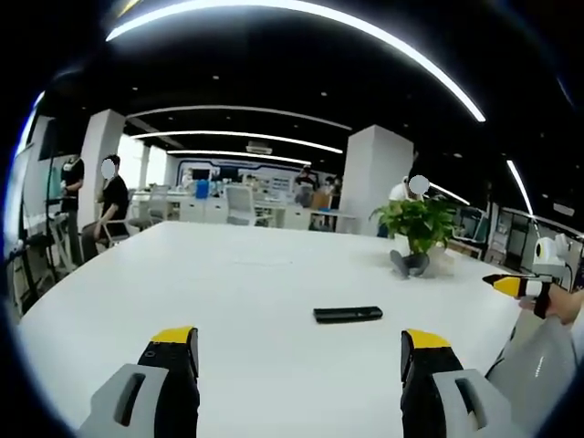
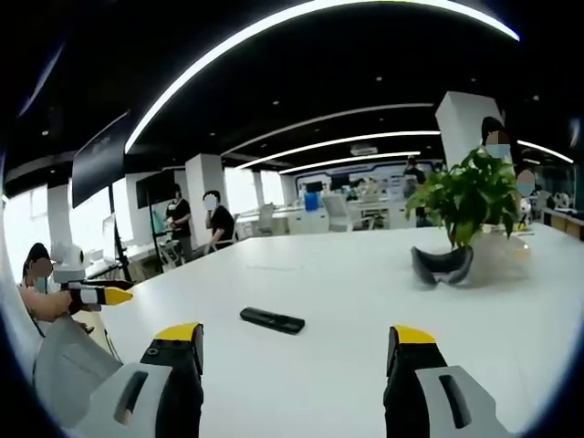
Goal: Press the specified remote control buttons in sequence, fully releasing each button before pressing the next.
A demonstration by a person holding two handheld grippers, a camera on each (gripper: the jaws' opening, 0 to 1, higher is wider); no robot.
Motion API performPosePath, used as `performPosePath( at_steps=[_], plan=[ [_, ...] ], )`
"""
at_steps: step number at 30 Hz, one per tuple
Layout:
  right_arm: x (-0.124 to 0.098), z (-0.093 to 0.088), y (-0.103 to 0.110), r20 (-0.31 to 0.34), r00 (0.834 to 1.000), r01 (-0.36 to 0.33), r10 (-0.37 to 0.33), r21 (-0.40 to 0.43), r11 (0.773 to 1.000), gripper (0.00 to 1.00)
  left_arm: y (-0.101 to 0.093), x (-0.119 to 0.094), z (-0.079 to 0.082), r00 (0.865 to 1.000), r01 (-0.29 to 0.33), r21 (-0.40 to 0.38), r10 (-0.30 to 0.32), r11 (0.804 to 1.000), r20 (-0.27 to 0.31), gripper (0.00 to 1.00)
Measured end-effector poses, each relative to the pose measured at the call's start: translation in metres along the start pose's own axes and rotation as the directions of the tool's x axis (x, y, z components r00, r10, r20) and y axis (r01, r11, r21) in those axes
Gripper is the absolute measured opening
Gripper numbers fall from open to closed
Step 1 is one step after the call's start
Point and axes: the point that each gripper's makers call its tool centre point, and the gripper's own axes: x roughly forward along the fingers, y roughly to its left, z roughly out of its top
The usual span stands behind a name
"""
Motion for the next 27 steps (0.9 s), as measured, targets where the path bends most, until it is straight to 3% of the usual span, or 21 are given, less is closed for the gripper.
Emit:
performPosePath(
  at_steps=[27],
  plan=[
    [0.0008, -0.0086, 0.0005, -0.055, 0.998, 0.007, -0.008, -0.019, 1.0, 0.8, -0.0037, 0.0015, -0.0055, 0.999, 0.028, 0.027, -0.027, 0.999, -0.031, 0.94]
  ],
)
